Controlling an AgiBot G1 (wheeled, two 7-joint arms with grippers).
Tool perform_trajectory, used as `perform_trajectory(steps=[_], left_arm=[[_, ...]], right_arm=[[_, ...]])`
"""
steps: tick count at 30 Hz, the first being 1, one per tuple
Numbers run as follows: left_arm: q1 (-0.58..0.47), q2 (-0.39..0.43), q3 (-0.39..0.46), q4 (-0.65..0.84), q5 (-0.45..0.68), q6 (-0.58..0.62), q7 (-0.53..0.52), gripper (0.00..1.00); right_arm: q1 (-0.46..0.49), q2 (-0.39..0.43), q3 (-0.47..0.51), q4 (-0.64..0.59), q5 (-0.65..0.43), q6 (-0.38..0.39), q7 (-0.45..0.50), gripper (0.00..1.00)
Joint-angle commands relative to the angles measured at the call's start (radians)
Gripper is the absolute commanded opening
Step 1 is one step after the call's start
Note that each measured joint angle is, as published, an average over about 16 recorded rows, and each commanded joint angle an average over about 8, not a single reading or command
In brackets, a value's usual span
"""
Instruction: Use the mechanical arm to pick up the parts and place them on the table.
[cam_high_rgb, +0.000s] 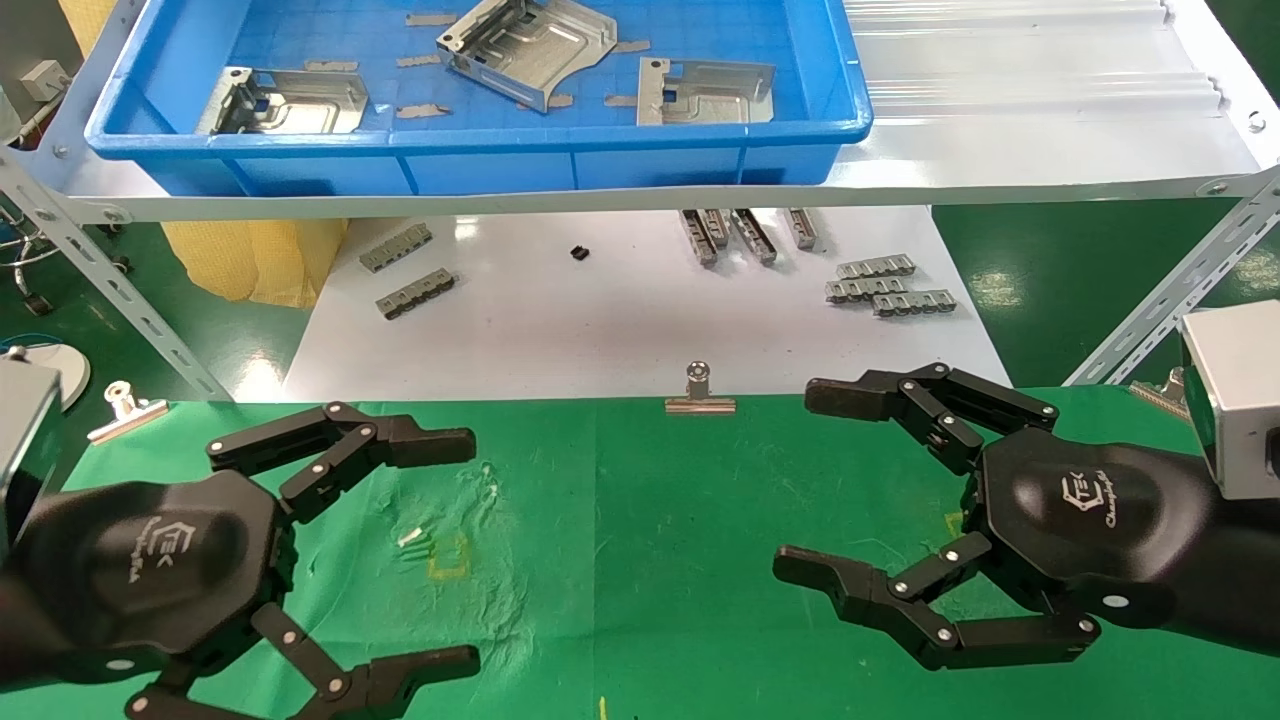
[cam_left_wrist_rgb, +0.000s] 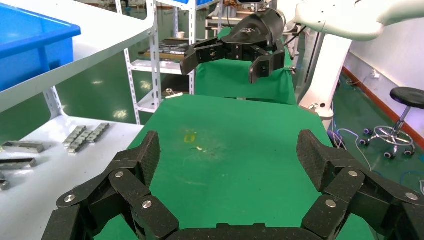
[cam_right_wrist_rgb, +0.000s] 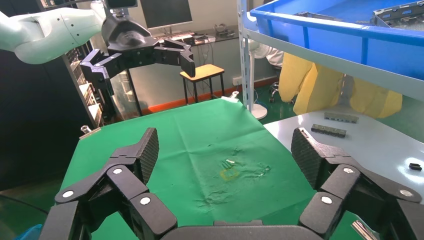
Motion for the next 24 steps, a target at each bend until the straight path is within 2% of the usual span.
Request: perform_trajectory(steps=[1, 24], left_arm=[[0.000, 0.000, 0.000, 0.000, 0.000, 0.000, 0.000, 1.00], [0.000, 0.000, 0.000, 0.000, 0.000, 0.000, 0.000, 1.00]], right_arm=[[0.000, 0.000, 0.000, 0.000, 0.000, 0.000, 0.000, 0.00], [0.000, 0.000, 0.000, 0.000, 0.000, 0.000, 0.000, 0.00]])
